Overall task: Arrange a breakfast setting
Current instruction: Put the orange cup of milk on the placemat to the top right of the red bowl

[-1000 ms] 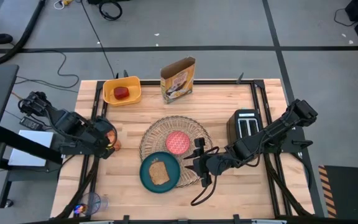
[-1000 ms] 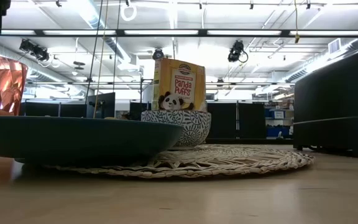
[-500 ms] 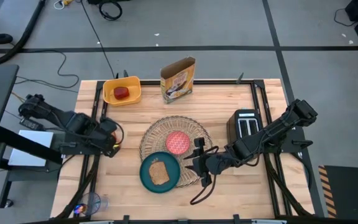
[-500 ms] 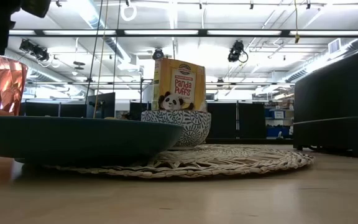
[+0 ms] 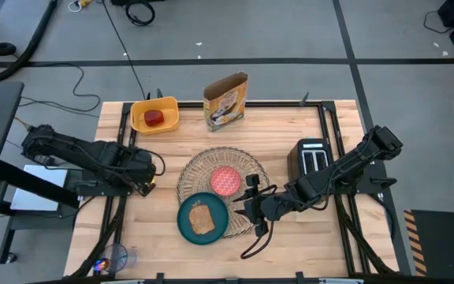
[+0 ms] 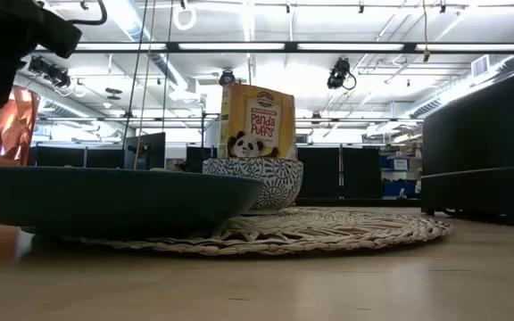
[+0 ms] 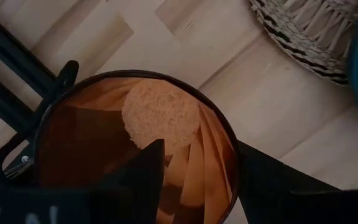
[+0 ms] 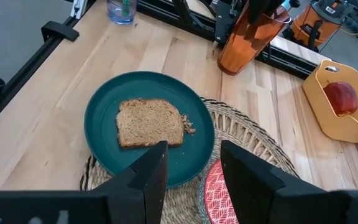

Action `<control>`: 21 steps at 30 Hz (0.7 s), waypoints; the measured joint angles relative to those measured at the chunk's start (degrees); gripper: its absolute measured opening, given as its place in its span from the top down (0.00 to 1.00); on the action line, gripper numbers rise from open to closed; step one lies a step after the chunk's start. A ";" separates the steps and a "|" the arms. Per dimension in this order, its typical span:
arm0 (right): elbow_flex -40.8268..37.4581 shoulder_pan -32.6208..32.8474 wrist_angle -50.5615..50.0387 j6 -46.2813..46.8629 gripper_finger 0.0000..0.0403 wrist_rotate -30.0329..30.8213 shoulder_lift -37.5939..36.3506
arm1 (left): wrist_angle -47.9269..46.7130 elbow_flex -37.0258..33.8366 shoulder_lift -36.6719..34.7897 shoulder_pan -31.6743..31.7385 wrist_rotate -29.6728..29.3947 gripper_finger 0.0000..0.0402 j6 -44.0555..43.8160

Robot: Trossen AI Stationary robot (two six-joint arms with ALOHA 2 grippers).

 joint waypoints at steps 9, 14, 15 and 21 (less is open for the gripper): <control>-0.02 -1.33 0.28 -2.62 0.64 -11.36 0.02 | 1.64 -0.11 0.49 0.63 -0.17 0.72 4.46; -0.02 -1.69 0.83 -4.72 0.65 -8.63 0.02 | 1.82 -0.12 1.23 0.58 -0.09 0.92 4.51; -0.02 -1.75 1.23 -4.71 0.65 -8.15 0.02 | 1.44 -0.09 1.11 0.51 -0.45 0.95 5.14; -0.04 -2.39 3.72 -3.88 0.64 -8.31 0.02 | 1.38 0.77 1.07 0.46 0.07 0.96 5.22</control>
